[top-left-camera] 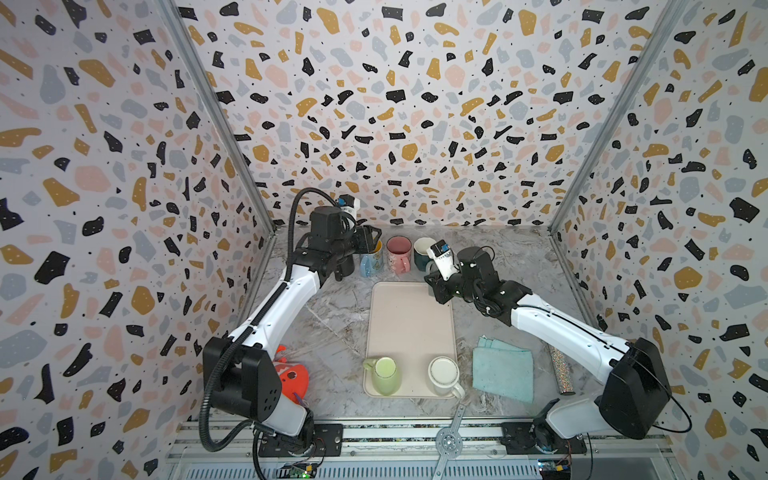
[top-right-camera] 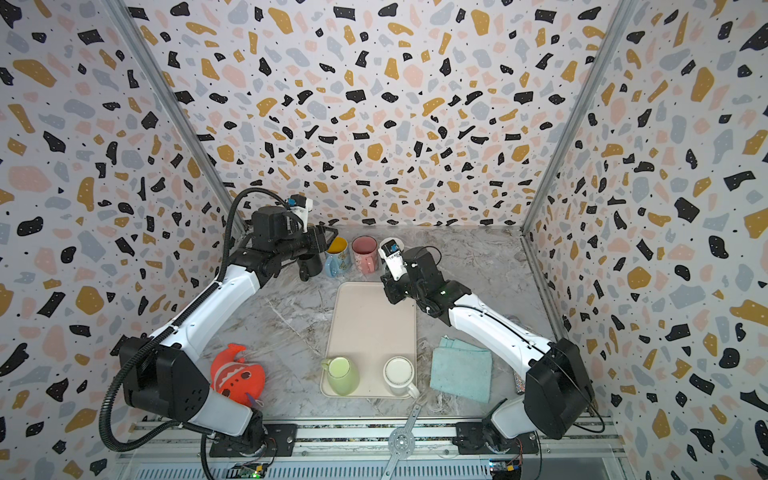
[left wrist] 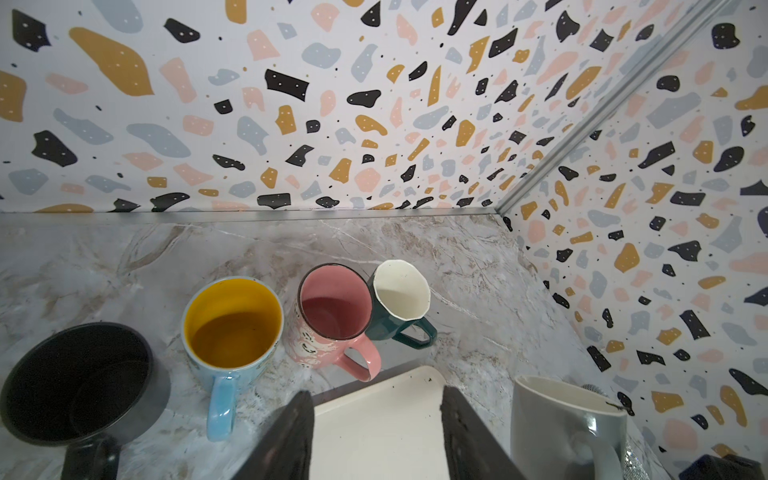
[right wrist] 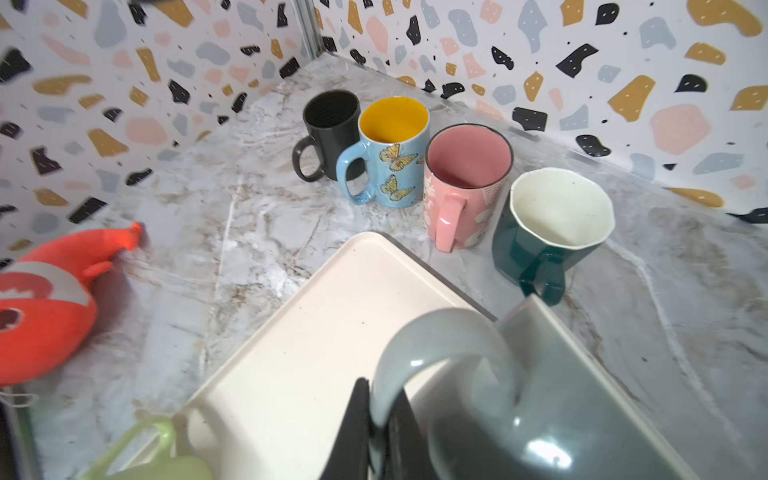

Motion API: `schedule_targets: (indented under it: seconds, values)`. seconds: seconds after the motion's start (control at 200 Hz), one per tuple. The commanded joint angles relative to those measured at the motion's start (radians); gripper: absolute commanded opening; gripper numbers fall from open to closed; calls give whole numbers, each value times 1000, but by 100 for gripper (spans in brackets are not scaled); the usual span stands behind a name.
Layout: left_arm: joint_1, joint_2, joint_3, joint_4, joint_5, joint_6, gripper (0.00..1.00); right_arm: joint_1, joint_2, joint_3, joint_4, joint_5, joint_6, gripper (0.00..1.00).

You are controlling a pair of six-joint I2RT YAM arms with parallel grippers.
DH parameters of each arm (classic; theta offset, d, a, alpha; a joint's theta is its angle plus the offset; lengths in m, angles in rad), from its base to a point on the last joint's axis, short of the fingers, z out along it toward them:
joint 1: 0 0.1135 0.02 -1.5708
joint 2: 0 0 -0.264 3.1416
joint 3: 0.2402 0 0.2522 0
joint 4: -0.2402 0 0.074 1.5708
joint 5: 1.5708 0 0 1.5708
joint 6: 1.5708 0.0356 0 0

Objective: Turn the mug right side up
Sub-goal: 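Raise the grey mug upright toward the left gripper while the left gripper approaches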

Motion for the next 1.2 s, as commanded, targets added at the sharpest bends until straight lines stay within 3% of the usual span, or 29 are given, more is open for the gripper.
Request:
schedule_targets:
  seconds: [0.0,0.155,0.33,0.496,0.811,1.196]
  values:
    - [-1,-27,30,-39,92,85,51,53,-75,6,68,211,-183,0]
    - [-7,-31,51,-68,126,141,51,118,-70,-24,130,375,-329,0]
    - [-51,-46,121,-216,105,260,51,177,-78,-106,270,508,-493,0]
    - [-128,-82,108,-277,67,365,54,196,-105,-176,403,539,-566,0]
    - [-180,-52,136,-309,100,408,54,269,-131,-316,699,620,-807,0]
    - [-286,-32,166,-411,99,530,54,282,-73,-340,826,662,-948,0]
